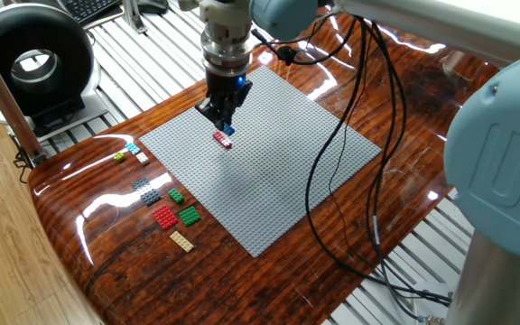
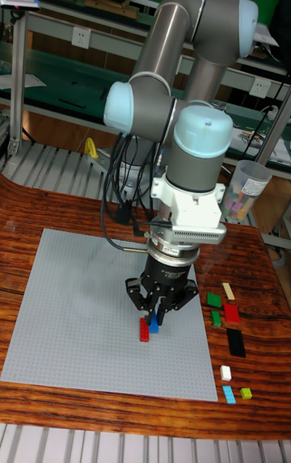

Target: Build with small Lego blocks

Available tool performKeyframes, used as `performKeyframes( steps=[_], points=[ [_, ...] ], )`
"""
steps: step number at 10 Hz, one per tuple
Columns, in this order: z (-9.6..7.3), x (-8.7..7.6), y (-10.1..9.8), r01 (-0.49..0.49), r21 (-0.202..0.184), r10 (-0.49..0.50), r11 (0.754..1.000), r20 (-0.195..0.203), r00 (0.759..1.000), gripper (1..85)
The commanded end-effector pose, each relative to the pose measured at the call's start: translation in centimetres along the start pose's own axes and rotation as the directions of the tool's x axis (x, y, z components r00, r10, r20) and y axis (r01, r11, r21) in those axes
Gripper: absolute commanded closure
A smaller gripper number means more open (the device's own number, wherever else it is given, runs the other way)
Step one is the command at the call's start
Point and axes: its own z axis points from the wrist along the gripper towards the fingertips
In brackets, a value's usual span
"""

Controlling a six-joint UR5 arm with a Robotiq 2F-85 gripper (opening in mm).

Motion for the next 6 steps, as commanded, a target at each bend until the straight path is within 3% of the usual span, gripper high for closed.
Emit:
performKeyframes(
  steps=[1,4,6],
  points=[
    [0.10,-0.20,0.37,-0.031,-0.019,0.031,0.999,-0.006,1.000,84.3],
    [0.09,0.45,-0.26,-0.033,0.006,0.033,0.999,-0.030,0.999,84.3],
    [0.47,0.09,0.01,-0.073,-0.009,0.072,0.997,-0.025,0.997,84.3]
  ],
)
